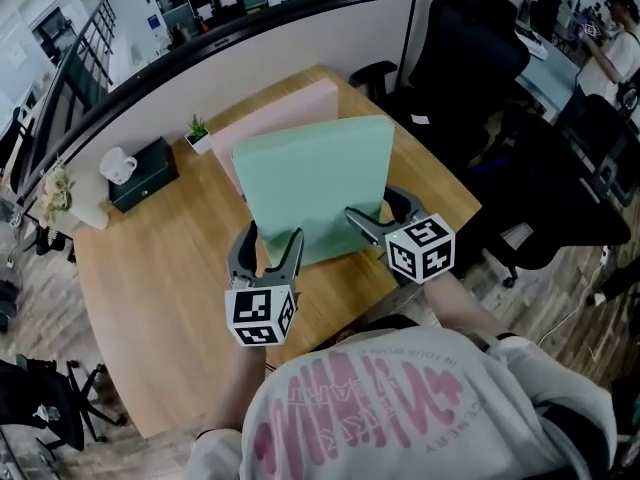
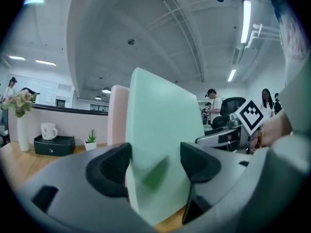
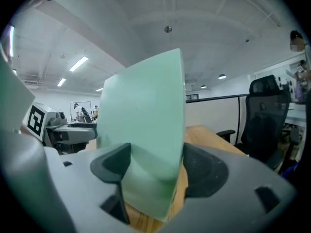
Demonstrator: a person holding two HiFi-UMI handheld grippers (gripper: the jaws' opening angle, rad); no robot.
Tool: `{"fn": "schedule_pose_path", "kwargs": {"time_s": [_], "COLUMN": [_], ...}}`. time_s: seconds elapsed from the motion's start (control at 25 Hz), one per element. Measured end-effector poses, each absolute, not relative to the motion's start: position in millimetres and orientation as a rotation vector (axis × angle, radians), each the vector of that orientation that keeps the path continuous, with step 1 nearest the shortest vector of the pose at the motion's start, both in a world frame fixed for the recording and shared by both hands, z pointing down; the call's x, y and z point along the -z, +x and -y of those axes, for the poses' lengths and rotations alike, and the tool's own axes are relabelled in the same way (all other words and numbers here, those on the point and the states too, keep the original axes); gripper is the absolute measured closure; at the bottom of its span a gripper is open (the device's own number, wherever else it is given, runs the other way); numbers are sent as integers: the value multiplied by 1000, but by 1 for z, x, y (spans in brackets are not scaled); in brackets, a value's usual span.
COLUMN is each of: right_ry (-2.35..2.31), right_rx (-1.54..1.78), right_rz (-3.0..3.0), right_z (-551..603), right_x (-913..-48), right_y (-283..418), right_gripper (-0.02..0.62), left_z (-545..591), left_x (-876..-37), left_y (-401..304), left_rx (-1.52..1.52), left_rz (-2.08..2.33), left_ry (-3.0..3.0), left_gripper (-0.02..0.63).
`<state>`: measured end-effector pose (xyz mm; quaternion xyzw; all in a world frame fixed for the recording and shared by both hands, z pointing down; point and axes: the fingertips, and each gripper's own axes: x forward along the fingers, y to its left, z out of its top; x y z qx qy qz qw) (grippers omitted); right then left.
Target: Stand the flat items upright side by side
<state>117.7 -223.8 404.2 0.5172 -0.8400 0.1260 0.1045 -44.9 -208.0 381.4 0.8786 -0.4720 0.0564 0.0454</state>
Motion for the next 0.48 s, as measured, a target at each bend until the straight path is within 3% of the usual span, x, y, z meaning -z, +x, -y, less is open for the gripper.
{"fn": "schedule_pose_path", "kwargs": {"time_s": [0.48], "right_ry": [1418], "right_rx": [-315], "right_rz": [2461], "right_z": [259], "right_x": [-417], "right_y": [114], "right_gripper": [262], "left_z": [229], "left_x": [-397], "left_y": [-46], "left_rx": [-210], "left_rz": [1515], "left_ry": [2630], "left_gripper": [282]}}
